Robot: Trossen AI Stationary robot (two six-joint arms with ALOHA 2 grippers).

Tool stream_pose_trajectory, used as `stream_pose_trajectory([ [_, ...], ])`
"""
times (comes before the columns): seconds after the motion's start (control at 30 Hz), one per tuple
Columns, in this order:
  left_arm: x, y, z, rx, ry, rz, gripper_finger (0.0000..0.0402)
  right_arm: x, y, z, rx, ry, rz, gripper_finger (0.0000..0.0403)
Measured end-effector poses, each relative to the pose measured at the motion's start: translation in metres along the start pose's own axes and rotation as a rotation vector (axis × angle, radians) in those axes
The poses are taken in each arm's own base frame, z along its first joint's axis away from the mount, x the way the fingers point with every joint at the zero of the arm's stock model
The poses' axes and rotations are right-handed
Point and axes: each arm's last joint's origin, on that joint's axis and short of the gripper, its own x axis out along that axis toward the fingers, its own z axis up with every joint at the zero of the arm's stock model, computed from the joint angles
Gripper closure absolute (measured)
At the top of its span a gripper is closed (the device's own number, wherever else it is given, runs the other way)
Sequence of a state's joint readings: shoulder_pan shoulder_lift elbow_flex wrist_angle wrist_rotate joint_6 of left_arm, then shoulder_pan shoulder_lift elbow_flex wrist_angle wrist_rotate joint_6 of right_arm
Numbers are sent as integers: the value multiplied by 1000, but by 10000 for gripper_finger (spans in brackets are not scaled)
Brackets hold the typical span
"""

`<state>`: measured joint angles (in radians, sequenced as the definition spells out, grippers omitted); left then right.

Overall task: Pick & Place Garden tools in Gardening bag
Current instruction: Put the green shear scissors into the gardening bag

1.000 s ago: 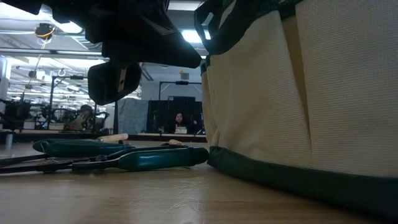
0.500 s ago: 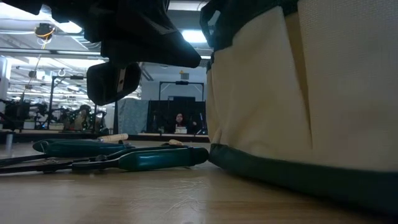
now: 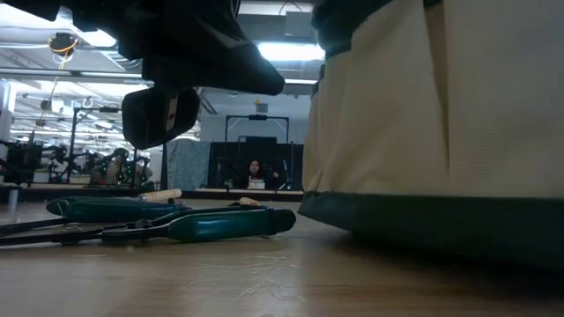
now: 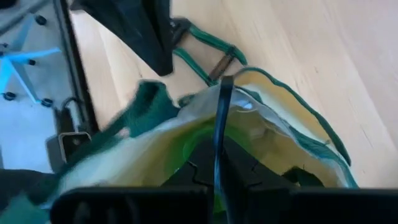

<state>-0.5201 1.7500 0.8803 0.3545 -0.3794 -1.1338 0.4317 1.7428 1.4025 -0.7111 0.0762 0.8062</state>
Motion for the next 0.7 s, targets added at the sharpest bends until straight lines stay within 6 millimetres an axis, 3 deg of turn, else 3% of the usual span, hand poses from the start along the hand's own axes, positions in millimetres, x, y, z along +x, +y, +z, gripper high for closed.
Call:
stream_pose_trajectory([
  [0.37,0,0,0,3,0,0,400,0,4,-3,-78,-5,1,396],
  [0.7,0,0,0,8,0,0,401,0,-5,-11,-80,75,-90,396],
])
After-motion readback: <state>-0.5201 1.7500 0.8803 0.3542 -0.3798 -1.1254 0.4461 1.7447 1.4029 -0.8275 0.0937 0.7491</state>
